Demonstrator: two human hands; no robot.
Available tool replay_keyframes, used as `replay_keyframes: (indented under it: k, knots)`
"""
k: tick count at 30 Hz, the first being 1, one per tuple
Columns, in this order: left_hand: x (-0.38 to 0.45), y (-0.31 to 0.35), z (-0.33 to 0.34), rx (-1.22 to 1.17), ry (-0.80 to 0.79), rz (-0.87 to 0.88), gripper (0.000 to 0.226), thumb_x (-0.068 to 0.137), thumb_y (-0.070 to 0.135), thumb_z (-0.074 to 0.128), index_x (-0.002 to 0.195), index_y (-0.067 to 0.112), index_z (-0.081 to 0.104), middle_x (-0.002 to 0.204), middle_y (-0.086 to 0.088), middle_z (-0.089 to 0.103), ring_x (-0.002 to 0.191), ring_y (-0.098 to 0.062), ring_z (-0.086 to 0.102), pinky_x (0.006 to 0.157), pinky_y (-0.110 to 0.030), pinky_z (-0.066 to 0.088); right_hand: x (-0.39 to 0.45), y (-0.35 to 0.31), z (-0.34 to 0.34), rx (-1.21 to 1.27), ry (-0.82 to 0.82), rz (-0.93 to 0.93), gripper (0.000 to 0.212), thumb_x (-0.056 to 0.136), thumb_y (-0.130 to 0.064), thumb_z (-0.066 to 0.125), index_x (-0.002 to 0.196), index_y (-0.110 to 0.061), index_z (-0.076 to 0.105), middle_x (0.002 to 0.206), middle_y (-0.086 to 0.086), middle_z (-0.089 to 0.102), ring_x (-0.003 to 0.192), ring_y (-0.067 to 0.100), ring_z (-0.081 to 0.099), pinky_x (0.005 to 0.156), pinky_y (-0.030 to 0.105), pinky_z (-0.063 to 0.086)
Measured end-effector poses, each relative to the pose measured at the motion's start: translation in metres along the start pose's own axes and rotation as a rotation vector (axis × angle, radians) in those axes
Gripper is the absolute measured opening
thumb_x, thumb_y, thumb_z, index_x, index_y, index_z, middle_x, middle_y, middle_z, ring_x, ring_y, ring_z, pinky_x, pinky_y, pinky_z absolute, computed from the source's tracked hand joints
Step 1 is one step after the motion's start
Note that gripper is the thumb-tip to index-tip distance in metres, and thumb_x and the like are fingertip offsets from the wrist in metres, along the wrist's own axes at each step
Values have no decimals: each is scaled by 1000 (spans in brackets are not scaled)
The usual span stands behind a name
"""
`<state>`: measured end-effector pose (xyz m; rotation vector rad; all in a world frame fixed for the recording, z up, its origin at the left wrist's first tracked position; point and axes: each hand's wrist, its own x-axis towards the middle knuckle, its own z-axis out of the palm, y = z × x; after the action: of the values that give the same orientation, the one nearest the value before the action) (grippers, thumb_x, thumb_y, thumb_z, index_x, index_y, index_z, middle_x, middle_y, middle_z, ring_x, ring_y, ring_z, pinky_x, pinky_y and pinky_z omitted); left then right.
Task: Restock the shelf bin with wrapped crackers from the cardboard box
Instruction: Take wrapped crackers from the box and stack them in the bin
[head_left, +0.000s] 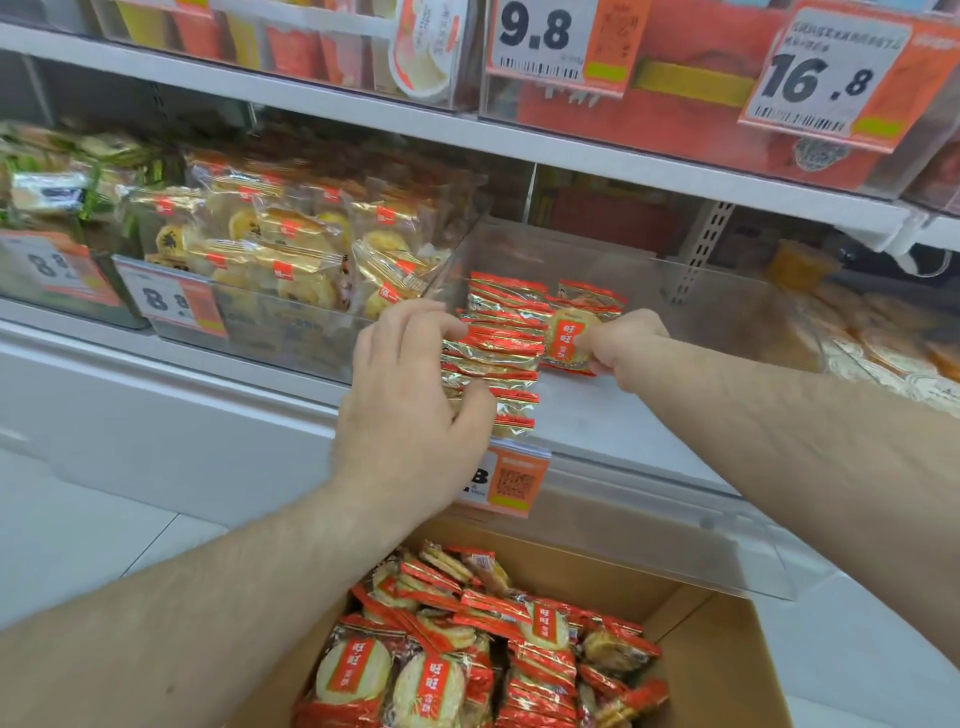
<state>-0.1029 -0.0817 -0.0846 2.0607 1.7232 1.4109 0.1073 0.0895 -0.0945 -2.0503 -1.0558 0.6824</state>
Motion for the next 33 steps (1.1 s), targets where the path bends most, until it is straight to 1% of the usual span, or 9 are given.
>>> replay_keyframes:
  k: [3,8,15,22,24,26,29,31,33]
  knots:
    - [-1,1,-1,7,-5,-3,32,85,33,53,116,24,46,118,20,32,116,-1,30,90,-22,28,-2,-1,7,-38,29,-25,43,74,-30,85,102,-5,65,96,10,70,84,28,71,74,40,61]
    - [0,2,0,26,-15,-8,35,86,26,61,118,22,47,125,14,38,122,-7,33,91,-22,29,-5,-6,7,-35,-116,-38,35,87,-27,73,112,-9,56,101,8,66,90,25,69,77,39,61]
    - [-1,3,0,46,-45,-12,38,87,28,60,122,21,46,136,8,38,129,-11,29,101,-25,29,-7,-7,-10,-59,-300,-1,21,96,-19,58,116,-11,60,102,8,70,84,19,68,63,30,56]
    - [3,7,-4,150,-12,7,41,83,37,56,122,24,48,137,6,43,133,-16,29,111,-43,25,-21,-7,-30,-92,-304,39,36,98,-21,60,130,-10,50,118,12,54,93,23,61,83,37,58]
    - [2,10,-6,167,32,67,43,80,38,52,119,22,50,135,3,45,132,-19,30,110,-43,22,-32,-7,-40,-105,-279,24,40,97,-25,61,132,-8,50,123,15,54,94,26,63,81,37,58]
    - [-3,14,-7,162,62,190,43,78,36,55,117,18,52,131,-2,49,126,-23,35,105,-39,24,-49,-5,-51,-188,-201,-27,39,94,-30,62,123,-4,55,113,14,62,84,27,67,74,37,60]
    - [-16,23,-8,126,37,404,42,76,29,56,115,12,53,121,-7,54,112,-25,45,92,-36,31,-85,0,-69,-324,-60,-192,23,87,-27,60,90,-5,66,79,12,69,74,29,70,73,41,61]
    - [-24,29,-8,61,-44,473,41,78,27,54,116,13,54,113,-4,58,99,-17,50,83,-34,39,-116,5,-83,-330,35,-384,16,82,-24,58,72,-17,68,72,3,69,75,27,68,69,36,59]
    - [-32,35,-10,-45,-194,414,40,80,27,55,119,21,51,101,10,59,79,-1,47,72,-28,42,-151,15,-96,-322,175,-592,16,80,-24,58,65,-21,63,69,-8,64,72,19,61,64,29,50]
